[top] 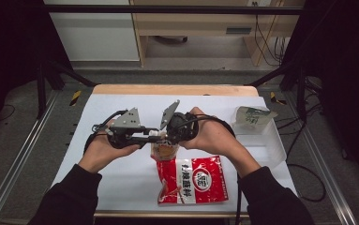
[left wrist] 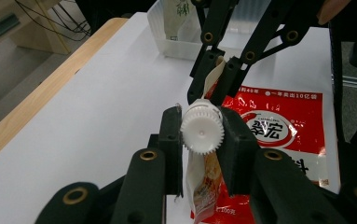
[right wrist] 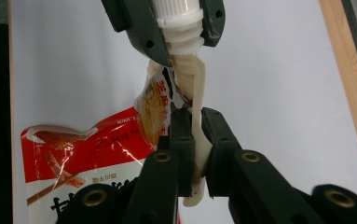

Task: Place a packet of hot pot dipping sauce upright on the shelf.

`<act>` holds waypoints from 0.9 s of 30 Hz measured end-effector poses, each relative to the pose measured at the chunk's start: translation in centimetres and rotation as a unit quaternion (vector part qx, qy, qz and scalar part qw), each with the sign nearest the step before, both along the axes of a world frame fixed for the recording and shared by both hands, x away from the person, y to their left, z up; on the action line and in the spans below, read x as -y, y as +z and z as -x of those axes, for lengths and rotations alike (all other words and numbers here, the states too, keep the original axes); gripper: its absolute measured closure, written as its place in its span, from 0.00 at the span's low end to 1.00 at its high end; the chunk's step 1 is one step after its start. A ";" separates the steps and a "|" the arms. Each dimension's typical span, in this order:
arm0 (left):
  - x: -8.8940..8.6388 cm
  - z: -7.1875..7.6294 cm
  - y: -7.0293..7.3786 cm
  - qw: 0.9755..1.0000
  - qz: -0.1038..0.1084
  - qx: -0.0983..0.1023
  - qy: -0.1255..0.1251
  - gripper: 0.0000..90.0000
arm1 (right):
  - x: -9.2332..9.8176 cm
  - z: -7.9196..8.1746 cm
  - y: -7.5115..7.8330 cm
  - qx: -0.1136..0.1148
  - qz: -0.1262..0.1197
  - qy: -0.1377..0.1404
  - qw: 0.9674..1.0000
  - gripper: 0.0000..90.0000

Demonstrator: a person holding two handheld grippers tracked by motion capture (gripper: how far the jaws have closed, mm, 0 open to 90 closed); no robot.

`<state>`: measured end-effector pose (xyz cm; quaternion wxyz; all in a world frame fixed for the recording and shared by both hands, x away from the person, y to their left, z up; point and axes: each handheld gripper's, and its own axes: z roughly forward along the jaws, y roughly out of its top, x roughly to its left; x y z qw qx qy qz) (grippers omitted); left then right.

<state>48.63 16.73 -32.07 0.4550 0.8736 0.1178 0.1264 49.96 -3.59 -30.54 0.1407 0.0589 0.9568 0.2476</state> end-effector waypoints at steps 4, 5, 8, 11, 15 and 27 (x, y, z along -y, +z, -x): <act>-0.1 -0.1 -0.3 1.000 0.011 0.001 0.003 0.81 | 0.0 0.0 0.2 0.005 0.004 -0.002 1.000 0.96; -0.1 -0.1 -0.3 1.000 0.011 0.003 0.005 0.80 | 0.0 0.0 0.3 0.007 0.007 -0.001 1.000 0.96; -0.2 -0.1 -0.4 1.000 0.026 0.002 0.012 0.75 | 0.0 -0.2 0.8 0.015 0.011 -0.002 1.000 0.97; -0.3 0.2 -0.6 0.999 0.040 0.008 0.019 0.62 | 0.3 -0.3 1.3 0.024 0.015 -0.006 1.000 0.97; -0.6 0.7 -0.7 0.998 0.039 0.015 0.036 0.40 | 1.0 -0.5 2.2 0.038 0.018 -0.009 0.999 0.97; -3.0 2.0 -3.7 0.993 0.054 0.014 0.103 0.16 | 3.2 -0.7 4.8 0.072 0.013 -0.020 0.997 0.97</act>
